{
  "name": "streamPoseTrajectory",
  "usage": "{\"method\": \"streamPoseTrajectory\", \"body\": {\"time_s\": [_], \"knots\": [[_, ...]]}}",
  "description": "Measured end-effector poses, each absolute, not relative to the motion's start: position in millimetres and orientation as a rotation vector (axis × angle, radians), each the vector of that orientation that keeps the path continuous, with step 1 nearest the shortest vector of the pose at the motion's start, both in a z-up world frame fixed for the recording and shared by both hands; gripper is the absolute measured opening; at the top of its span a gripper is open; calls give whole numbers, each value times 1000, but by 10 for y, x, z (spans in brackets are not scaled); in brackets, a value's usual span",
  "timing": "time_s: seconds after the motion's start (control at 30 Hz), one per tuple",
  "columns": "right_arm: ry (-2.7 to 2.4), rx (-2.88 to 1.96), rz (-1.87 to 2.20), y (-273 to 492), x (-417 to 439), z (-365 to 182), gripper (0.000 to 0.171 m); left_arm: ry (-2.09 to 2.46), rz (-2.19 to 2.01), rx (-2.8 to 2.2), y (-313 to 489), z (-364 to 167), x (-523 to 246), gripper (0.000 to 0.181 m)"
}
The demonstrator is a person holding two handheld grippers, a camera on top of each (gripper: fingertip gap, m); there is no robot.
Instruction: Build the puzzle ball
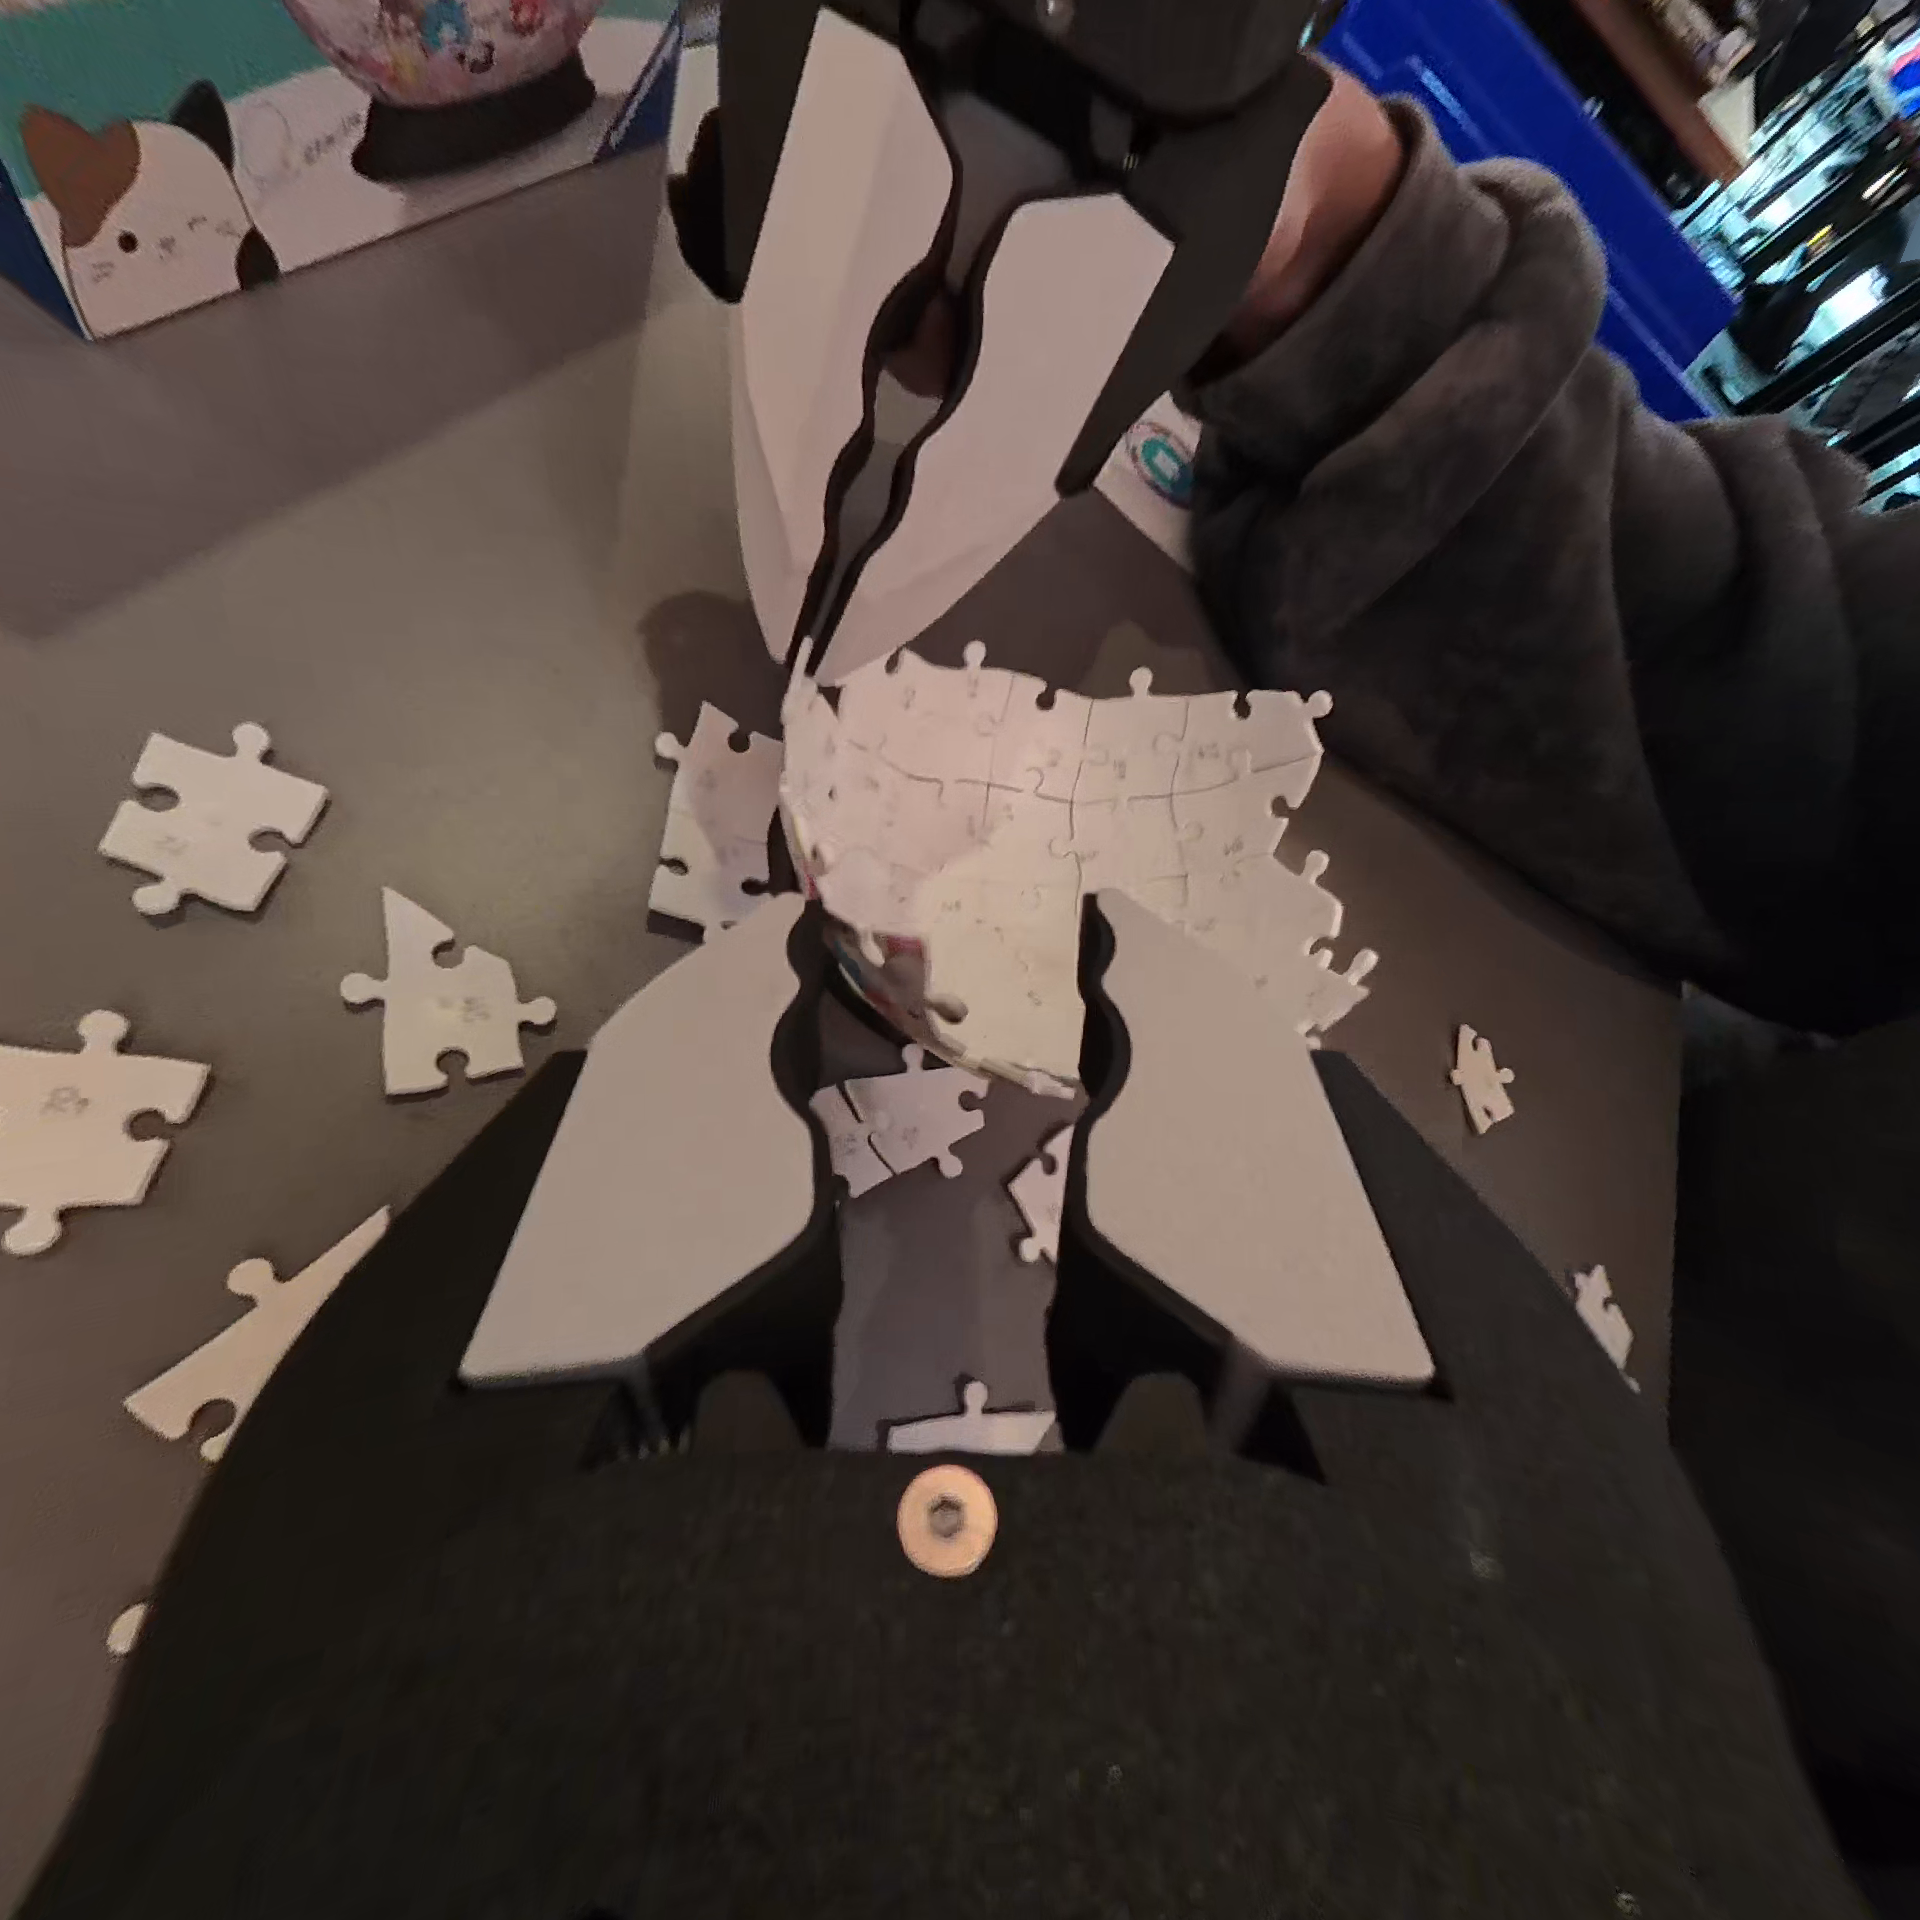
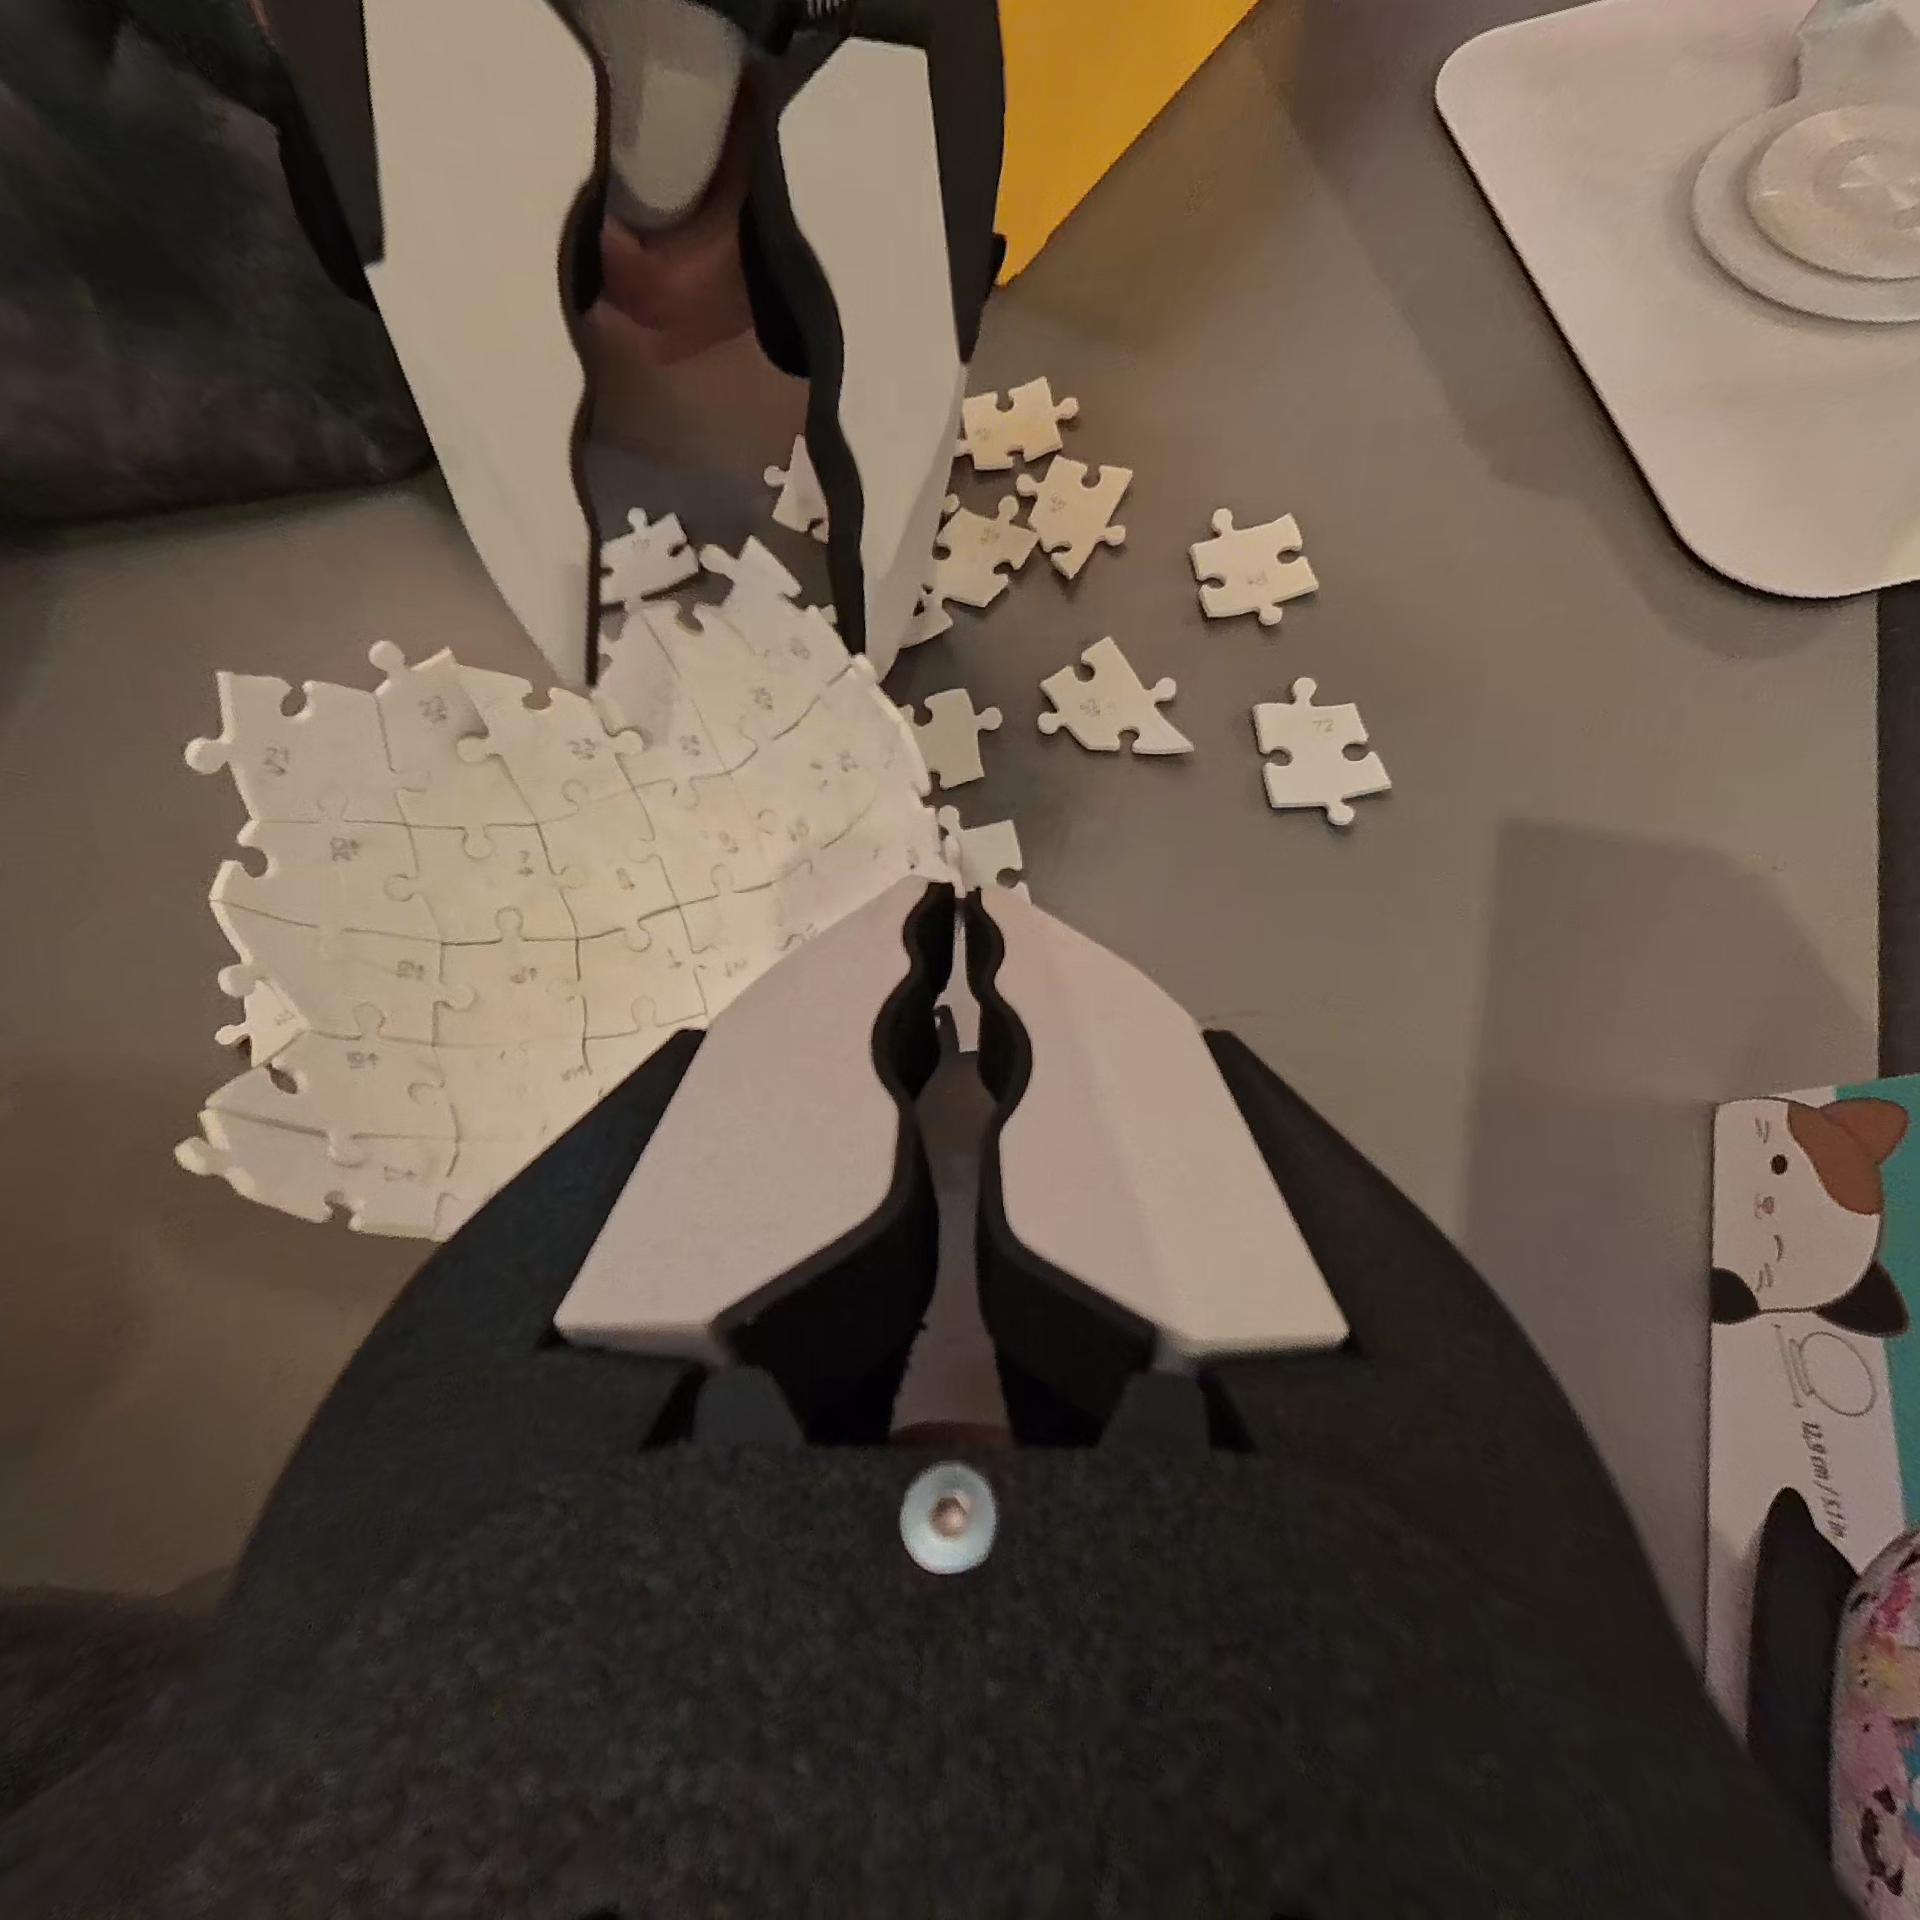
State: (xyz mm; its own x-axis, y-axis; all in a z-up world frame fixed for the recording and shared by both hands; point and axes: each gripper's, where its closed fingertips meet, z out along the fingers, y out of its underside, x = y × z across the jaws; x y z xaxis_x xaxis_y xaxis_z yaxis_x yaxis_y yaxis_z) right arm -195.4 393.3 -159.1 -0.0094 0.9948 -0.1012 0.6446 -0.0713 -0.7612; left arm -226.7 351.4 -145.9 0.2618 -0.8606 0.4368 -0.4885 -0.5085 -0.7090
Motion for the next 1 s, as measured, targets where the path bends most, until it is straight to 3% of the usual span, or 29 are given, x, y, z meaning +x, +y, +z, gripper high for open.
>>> {"method": "streamPoseTrajectory", "body": {"time_s": [0.7,1.0], "knots": [[-1781,-1687,745,4023,-1987,-1612,3,1284,-1058,-2154,3549,-1554,-2252,36],[-1783,-1653,752,4022,-1987,-1590,3,1270,-1245,-2137,3711,-1285,-2250,43]]}}
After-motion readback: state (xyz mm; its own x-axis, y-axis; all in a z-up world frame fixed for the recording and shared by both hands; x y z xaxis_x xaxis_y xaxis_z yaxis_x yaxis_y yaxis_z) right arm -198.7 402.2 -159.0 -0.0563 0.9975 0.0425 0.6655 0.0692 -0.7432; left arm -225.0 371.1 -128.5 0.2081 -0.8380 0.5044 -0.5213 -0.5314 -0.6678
